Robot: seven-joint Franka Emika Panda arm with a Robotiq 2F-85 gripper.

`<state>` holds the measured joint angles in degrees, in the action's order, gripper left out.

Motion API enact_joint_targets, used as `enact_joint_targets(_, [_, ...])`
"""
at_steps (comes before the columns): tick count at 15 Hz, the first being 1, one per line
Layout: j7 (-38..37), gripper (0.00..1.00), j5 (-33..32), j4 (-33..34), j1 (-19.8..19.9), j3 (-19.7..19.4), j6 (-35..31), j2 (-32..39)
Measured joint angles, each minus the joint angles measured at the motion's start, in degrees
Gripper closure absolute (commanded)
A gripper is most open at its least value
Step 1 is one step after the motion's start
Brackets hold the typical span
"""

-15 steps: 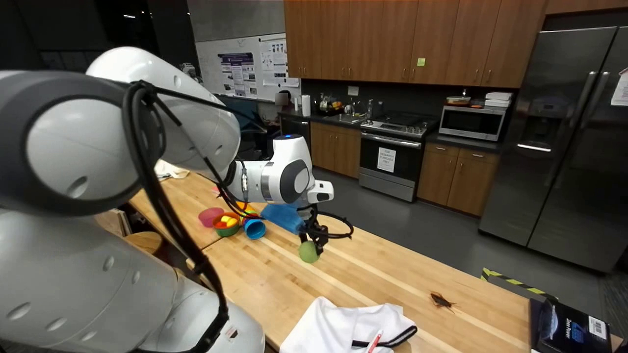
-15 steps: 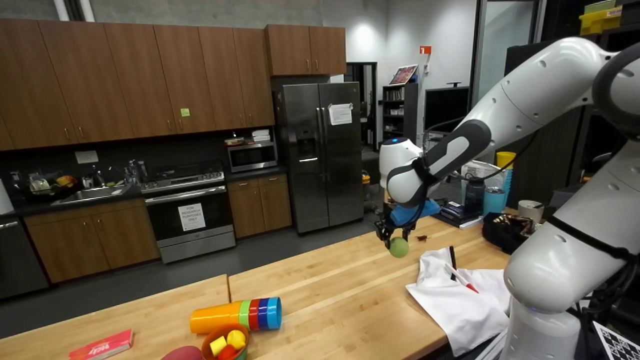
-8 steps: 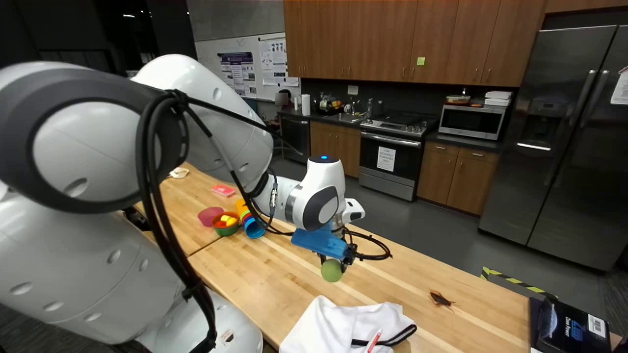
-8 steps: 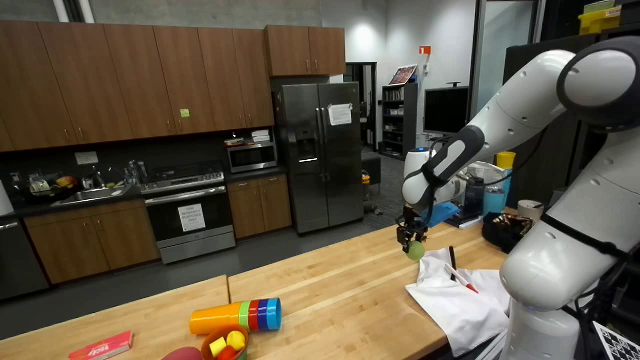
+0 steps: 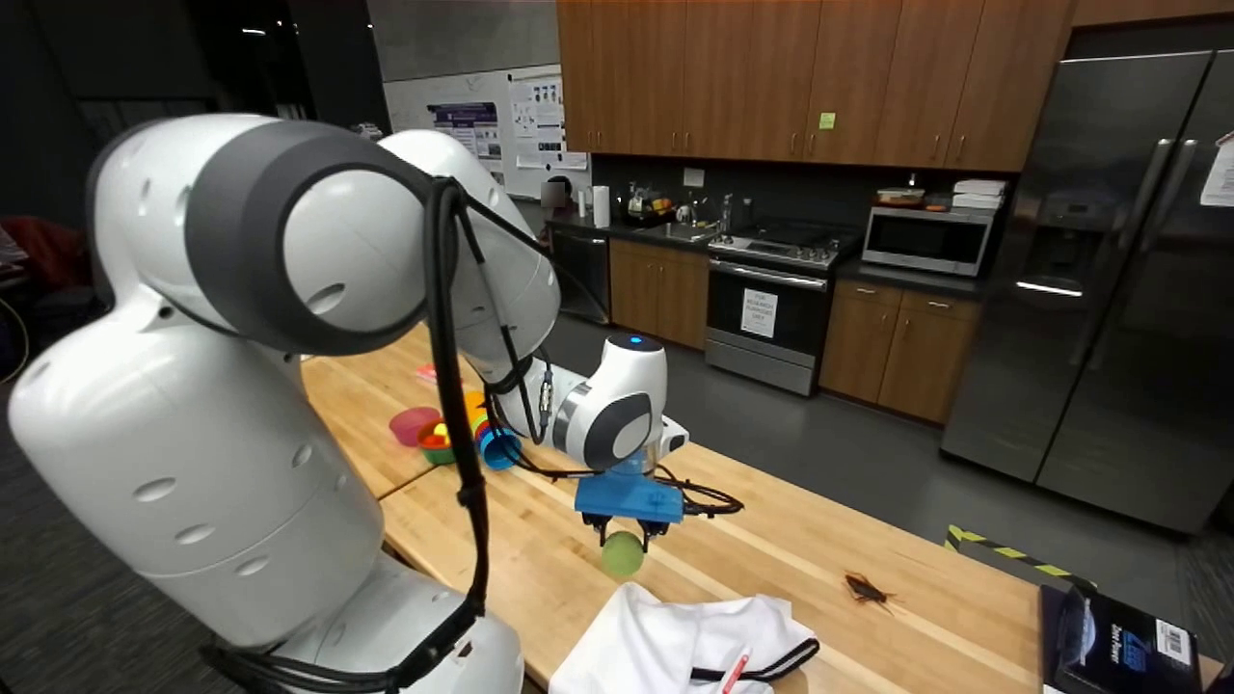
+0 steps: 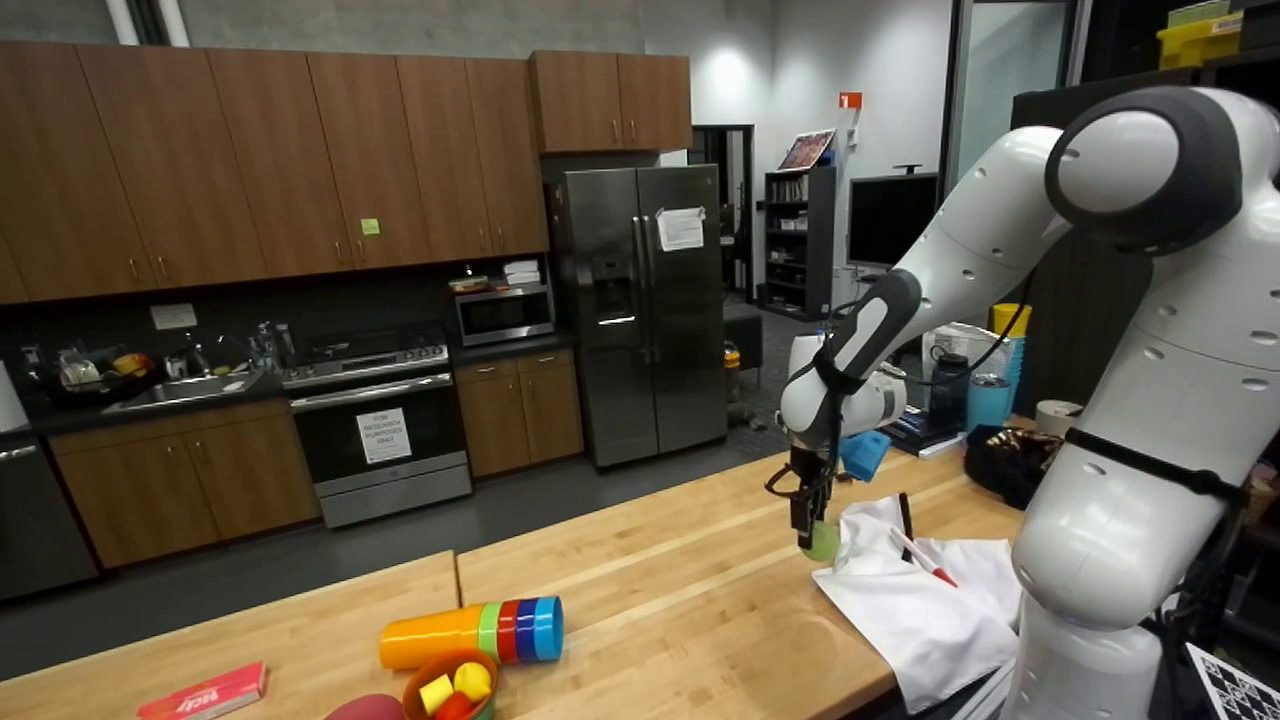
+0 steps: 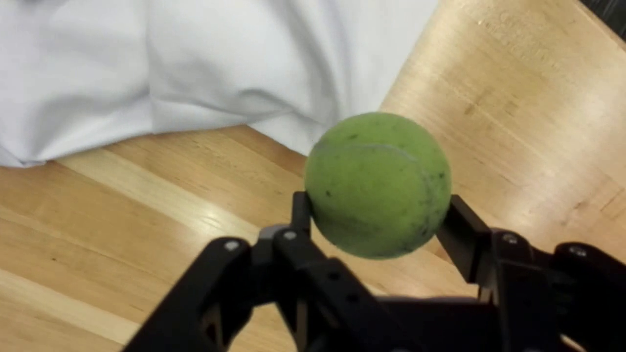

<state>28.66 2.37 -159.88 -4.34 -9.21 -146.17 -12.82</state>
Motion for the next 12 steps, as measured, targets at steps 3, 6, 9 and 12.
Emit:
enact_joint_targets(3, [2.7, 0.6, 0.2, 1.0, -2.4, 2.5, 0.0, 2.1])
enact_joint_targets(6, [3.7, 0.6, 0.2, 2.1, -4.5, 5.8, 0.0, 3.8])
enact_joint_targets(9, [3.8, 0.6, 0.2, 3.7, -5.7, 9.0, 0.0, 5.9])
enact_joint_targets(12, [3.8, 0.6, 0.2, 5.3, -6.1, 11.4, 0.0, 8.3])
